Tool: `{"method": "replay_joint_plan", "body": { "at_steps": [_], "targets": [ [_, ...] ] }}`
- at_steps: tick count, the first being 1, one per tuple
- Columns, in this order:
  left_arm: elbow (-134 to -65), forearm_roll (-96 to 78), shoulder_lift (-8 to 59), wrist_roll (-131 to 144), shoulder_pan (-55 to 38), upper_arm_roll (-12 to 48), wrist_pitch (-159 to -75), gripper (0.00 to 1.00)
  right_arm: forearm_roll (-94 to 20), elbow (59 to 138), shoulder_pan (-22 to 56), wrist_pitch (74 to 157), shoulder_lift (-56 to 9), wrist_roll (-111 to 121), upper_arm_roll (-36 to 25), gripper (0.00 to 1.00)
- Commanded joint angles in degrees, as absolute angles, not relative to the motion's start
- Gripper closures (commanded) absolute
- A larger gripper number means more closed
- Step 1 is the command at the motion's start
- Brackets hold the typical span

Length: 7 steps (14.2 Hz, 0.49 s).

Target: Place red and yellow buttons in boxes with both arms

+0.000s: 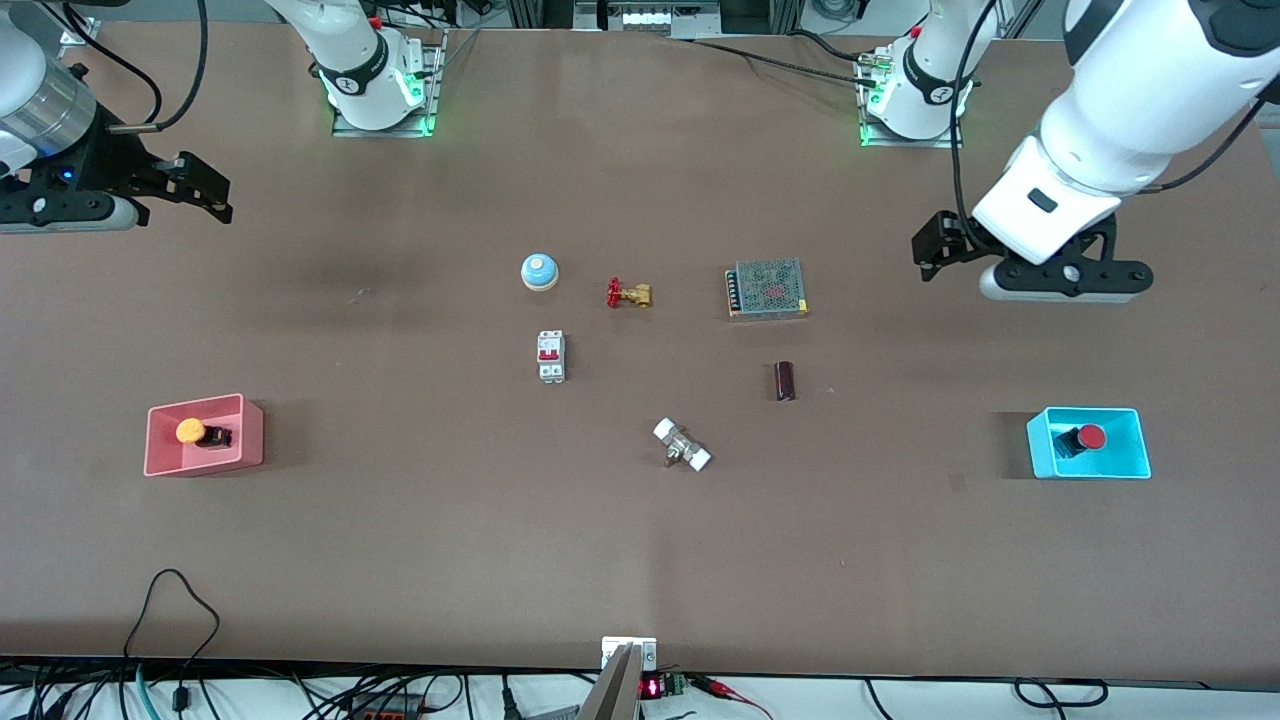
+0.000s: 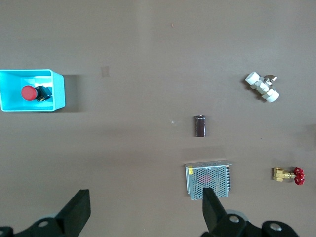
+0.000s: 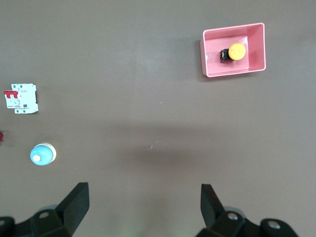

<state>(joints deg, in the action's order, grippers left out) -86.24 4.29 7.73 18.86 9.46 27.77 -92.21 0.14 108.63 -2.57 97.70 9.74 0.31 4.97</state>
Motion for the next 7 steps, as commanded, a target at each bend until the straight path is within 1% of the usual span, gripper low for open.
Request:
{"method": "replay_joint_plan", "body": {
  "at_steps": [1, 2, 5, 7],
  "targets": [
    [-85.5, 4.4, 6.9, 13.1, 10.8, 25.1, -91.3, 0.0, 0.0, 105.3, -2.4, 97.9, 7.9, 0.4, 4.6, 0.0],
    [-87.4, 4.2, 5.3, 10.5, 9.5, 23.0, -91.5, 0.0, 0.1, 102.2, -2.3, 96.1, 6.0, 0.4, 4.6, 0.0],
    [-93.1, 4.2, 0.0, 8.8, 1.9, 12.3, -92.0, 0.0, 0.0, 96.0, -2.3, 93.1, 2.0, 0.4, 4.7, 0.0],
    [-97.4, 4.2, -3.1, 2.5, -1.7, 5.7, -94.4, 0.0, 0.1, 91.0, -1.9, 91.3, -1.9, 0.3, 4.4, 0.0]
  ]
}}
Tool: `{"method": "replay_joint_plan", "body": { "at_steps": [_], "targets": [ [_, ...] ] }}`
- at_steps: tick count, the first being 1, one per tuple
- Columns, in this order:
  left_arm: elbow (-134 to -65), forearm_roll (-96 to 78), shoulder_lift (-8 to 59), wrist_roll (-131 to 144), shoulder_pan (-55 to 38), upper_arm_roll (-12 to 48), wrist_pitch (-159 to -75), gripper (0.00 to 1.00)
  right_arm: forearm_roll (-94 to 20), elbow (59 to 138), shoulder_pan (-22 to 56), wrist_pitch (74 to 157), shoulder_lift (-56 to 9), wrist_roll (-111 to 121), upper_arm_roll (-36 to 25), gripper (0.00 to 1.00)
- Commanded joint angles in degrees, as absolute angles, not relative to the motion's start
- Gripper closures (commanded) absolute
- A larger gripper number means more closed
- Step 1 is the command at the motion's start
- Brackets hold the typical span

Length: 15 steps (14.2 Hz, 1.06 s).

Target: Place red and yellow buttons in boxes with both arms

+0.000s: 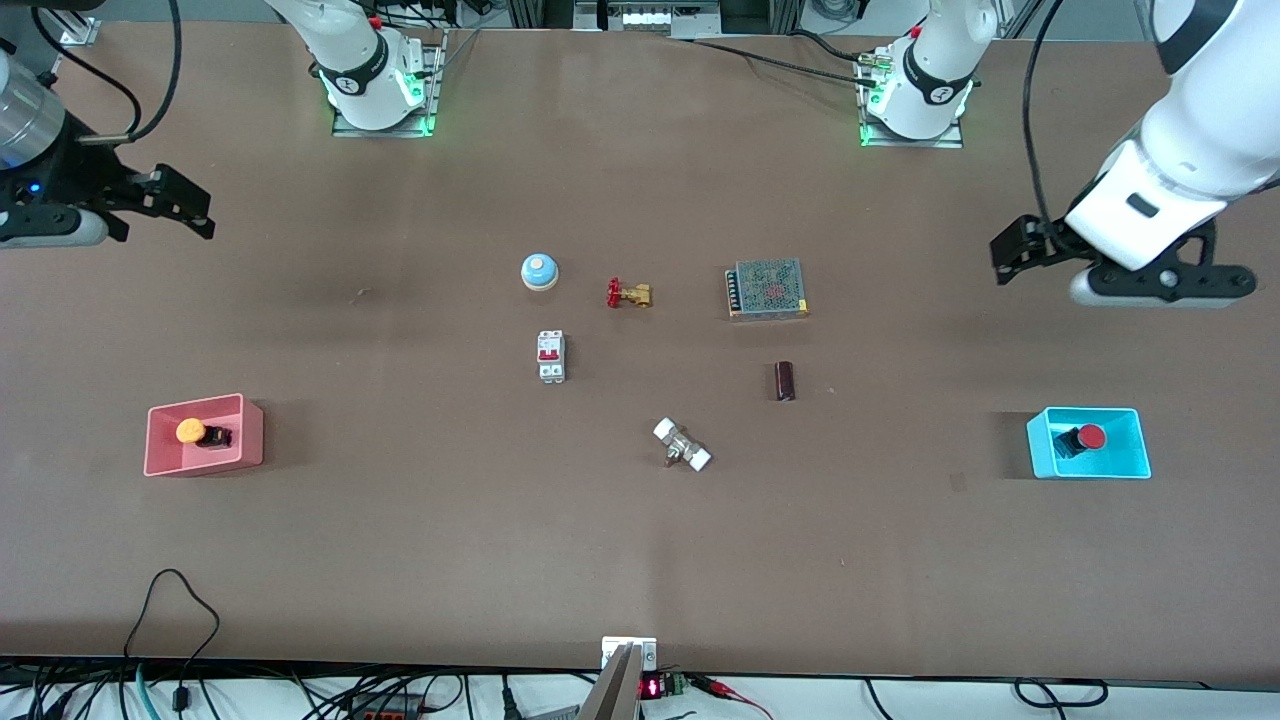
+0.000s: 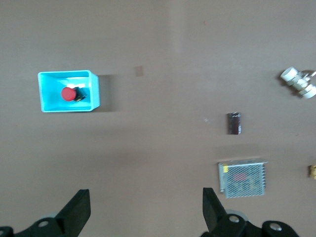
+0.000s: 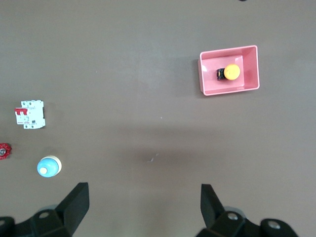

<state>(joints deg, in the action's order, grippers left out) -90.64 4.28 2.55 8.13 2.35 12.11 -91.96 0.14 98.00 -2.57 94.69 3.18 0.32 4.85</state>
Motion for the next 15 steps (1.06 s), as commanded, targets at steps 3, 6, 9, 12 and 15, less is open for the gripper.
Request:
{"method": "replay_joint_plan", "body": {
  "at_steps": [3, 6, 9, 12, 15],
  "targets": [
    [-97.9, 2.0, -3.3, 0.6, -1.7, 3.8, -94.4, 0.0, 0.3, 84.6, -0.4, 87.5, -6.1, -0.1, 4.0, 0.0],
    [-97.6, -0.9, -2.8, 2.6, -0.8, 3.9, -93.9, 0.0, 0.3, 84.8, -0.4, 87.6, -6.2, 0.1, 4.0, 0.0],
    [-96.9, -0.6, -2.6, 3.3, -1.1, 4.4, -92.8, 0.0, 0.4, 84.8, -0.4, 87.6, -6.2, 0.1, 4.0, 0.0],
    [-96.8, -0.6, -2.4, 3.1, -1.0, 4.4, -92.7, 0.0, 0.4, 84.9, -0.5, 87.6, -6.2, -0.1, 4.0, 0.0],
    [-96.4, -0.5, -2.4, 2.5, -0.6, 3.7, -91.4, 0.0, 0.4, 84.9, -0.5, 87.5, -6.2, -0.4, 4.0, 0.0]
  ]
}}
